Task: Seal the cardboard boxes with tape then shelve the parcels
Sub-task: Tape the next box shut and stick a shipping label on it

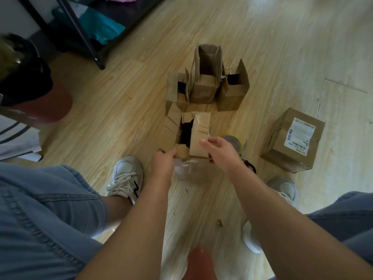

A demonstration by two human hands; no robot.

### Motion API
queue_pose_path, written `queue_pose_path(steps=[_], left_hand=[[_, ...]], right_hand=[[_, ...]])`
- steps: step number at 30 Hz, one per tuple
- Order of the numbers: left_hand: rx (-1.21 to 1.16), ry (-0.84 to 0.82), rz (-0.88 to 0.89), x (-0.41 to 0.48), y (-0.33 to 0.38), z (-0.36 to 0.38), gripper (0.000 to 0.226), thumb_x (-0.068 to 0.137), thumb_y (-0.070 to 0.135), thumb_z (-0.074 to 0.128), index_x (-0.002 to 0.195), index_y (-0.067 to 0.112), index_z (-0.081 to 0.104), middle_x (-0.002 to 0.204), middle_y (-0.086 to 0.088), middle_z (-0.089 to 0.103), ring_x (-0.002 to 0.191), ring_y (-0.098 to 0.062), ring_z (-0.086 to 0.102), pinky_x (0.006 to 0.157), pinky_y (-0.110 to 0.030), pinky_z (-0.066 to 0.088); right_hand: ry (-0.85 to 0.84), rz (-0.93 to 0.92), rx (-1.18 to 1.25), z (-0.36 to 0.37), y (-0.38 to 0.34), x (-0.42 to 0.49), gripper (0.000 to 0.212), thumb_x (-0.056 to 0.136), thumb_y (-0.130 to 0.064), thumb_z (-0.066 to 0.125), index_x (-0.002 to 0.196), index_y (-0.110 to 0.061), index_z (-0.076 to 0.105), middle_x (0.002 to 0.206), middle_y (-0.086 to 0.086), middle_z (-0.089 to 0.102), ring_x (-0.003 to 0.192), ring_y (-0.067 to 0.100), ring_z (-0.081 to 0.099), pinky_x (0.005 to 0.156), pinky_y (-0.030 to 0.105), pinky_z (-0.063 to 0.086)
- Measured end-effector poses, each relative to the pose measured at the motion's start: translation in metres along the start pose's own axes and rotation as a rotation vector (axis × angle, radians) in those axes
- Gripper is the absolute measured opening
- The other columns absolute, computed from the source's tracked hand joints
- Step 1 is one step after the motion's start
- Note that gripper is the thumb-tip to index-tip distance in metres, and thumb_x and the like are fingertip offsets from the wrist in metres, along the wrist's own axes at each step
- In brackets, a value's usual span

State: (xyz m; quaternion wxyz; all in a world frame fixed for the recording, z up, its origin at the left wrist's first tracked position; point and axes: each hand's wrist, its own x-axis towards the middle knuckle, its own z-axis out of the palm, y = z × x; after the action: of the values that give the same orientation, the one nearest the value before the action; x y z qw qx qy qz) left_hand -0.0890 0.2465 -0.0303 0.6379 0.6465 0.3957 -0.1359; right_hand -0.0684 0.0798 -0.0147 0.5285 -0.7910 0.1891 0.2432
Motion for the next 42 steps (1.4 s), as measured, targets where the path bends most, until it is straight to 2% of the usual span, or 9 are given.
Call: queue_pose_path(steps=[5, 11, 19, 23, 26, 30, 33, 39, 42], left_hand=[[0.242, -0.091, 0.051, -0.021, -0.007, 0.010, 0.010, 0.080, 0.011, 0.064, 0.074, 0.011, 0.056, 0.070, -0.002, 0.054, 0.066, -0.019, 0.052, 0.062, -0.033, 0.042], [0.136, -0.063, 0.125, -0.020, -0.009, 0.010, 0.052, 0.076, 0.056, 0.062, 0.115, 0.021, 0.066, 0.104, 0.003, 0.070, 0.097, -0.019, 0.066, 0.090, -0.045, 0.055], [0.094, 0.081, 0.262, -0.007, -0.004, 0.007, 0.022, 0.097, 0.020, 0.053, 0.111, 0.030, 0.066, 0.102, 0.009, 0.068, 0.097, -0.015, 0.066, 0.087, -0.040, 0.055], [0.348, 0.085, 0.427, -0.003, -0.011, 0.009, 0.033, 0.095, 0.015, 0.058, 0.125, 0.027, 0.063, 0.123, 0.008, 0.062, 0.108, -0.010, 0.058, 0.089, -0.030, 0.049], [0.590, 0.058, 0.529, 0.002, -0.019, 0.008, 0.048, 0.091, 0.017, 0.063, 0.137, 0.028, 0.056, 0.141, 0.002, 0.050, 0.129, -0.017, 0.045, 0.102, -0.033, 0.041], [0.918, -0.065, 0.581, 0.007, -0.026, 0.005, 0.058, 0.098, 0.024, 0.058, 0.151, 0.027, 0.035, 0.163, 0.012, 0.017, 0.151, -0.018, 0.011, 0.120, -0.039, 0.020], [1.027, -0.067, 0.596, 0.011, -0.028, 0.004, 0.058, 0.100, 0.032, 0.053, 0.153, 0.028, 0.030, 0.163, 0.015, 0.015, 0.151, -0.016, 0.011, 0.120, -0.043, 0.023], [1.134, -0.024, 0.630, 0.011, -0.029, 0.006, 0.058, 0.101, 0.037, 0.049, 0.154, 0.026, 0.027, 0.163, 0.007, 0.019, 0.148, -0.016, 0.022, 0.118, -0.041, 0.026], [1.155, 0.027, 0.642, 0.007, -0.029, 0.008, 0.056, 0.100, 0.040, 0.049, 0.151, 0.021, 0.033, 0.159, 0.002, 0.028, 0.145, -0.019, 0.028, 0.117, -0.038, 0.027]], right_hand=[[-0.001, 0.042, -0.078, -0.001, 0.019, 0.002, 0.070, 0.084, -0.039, 0.078, 0.142, -0.018, 0.046, 0.119, -0.006, 0.061, 0.108, 0.015, 0.062, 0.092, 0.034, 0.053], [0.007, 0.029, -0.347, 0.001, 0.031, 0.009, 0.077, 0.070, -0.031, 0.080, 0.140, -0.023, 0.049, 0.127, 0.004, 0.056, 0.100, 0.025, 0.065, 0.086, 0.049, 0.058], [-0.118, -0.005, -0.295, -0.005, 0.036, 0.009, 0.085, 0.083, -0.025, 0.080, 0.155, -0.029, 0.036, 0.150, -0.009, 0.047, 0.138, 0.016, 0.044, 0.109, 0.034, 0.040], [-0.113, -0.044, -0.371, -0.003, 0.037, 0.008, 0.062, 0.098, -0.016, 0.060, 0.153, -0.034, 0.038, 0.152, -0.008, 0.045, 0.110, 0.007, 0.056, 0.075, 0.008, 0.041], [-0.038, -0.040, -0.436, -0.003, 0.037, 0.008, 0.062, 0.096, -0.012, 0.060, 0.150, -0.038, 0.042, 0.142, -0.005, 0.054, 0.081, 0.004, 0.057, 0.054, 0.012, 0.039], [0.072, -0.122, -0.502, 0.000, 0.037, 0.006, 0.049, 0.092, -0.018, 0.064, 0.138, -0.034, 0.056, 0.115, -0.003, 0.058, 0.089, 0.012, 0.058, 0.067, 0.027, 0.048], [0.091, -0.163, -0.470, 0.005, 0.034, -0.002, 0.036, 0.090, -0.037, 0.067, 0.126, -0.033, 0.063, 0.114, -0.006, 0.053, 0.094, 0.010, 0.057, 0.073, 0.031, 0.050], [-0.054, -0.233, -0.810, 0.014, 0.034, -0.019, 0.097, 0.066, -0.063, 0.081, 0.146, -0.031, 0.035, 0.138, -0.002, 0.035, 0.127, 0.020, 0.043, 0.101, 0.040, 0.046], [-0.055, -0.287, -1.015, 0.018, 0.039, -0.019, 0.098, 0.079, -0.047, 0.077, 0.155, -0.031, 0.017, 0.159, 0.000, 0.022, 0.146, 0.024, 0.025, 0.117, 0.042, 0.027]])
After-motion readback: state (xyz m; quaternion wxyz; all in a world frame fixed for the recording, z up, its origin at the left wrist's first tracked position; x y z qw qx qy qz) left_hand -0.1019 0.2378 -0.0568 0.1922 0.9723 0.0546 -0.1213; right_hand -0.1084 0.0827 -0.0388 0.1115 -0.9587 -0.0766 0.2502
